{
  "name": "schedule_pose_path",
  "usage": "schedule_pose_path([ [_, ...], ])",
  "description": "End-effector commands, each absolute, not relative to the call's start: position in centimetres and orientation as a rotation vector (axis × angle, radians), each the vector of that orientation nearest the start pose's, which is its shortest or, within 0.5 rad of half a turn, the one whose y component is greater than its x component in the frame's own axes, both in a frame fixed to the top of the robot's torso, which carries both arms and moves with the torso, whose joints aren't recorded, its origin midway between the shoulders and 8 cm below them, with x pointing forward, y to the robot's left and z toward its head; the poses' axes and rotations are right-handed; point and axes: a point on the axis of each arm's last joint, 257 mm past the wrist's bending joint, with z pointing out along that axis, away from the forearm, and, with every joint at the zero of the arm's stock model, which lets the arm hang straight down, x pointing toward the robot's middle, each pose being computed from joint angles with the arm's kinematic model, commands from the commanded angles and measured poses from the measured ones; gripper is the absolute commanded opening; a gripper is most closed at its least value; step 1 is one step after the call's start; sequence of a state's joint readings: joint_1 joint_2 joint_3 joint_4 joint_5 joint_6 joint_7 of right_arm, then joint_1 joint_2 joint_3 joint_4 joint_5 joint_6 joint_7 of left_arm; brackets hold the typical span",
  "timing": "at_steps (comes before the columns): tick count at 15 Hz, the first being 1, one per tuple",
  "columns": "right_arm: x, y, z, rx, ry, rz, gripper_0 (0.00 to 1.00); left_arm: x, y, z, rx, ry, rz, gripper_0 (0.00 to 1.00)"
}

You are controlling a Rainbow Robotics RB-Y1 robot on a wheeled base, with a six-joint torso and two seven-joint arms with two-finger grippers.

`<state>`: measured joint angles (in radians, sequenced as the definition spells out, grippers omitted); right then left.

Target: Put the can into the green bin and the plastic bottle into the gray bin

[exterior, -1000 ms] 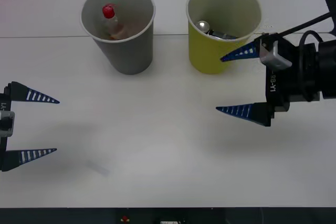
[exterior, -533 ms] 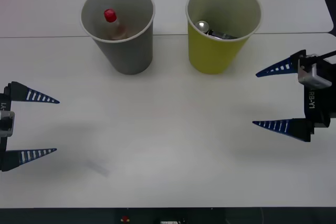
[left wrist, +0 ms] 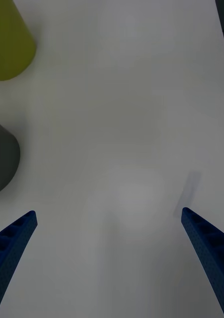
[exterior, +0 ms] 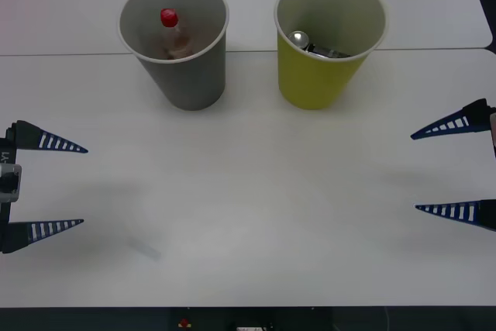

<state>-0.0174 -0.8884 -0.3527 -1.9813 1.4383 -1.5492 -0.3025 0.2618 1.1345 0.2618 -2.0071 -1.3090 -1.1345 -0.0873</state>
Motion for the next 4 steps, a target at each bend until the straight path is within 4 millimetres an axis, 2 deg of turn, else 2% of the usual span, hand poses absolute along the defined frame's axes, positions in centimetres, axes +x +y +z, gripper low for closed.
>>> schedule_pose_path([
  [1,34.24,-25.79,-13.4,-1.656,1.594,0.363,1.0,34.13,28.58,-16.66,1.762,1.444,-0.118,1.0],
  [4,34.46,-26.01,-13.31,-1.651,1.6,0.35,1.0,34.13,28.58,-16.66,1.762,1.444,-0.118,1.0],
])
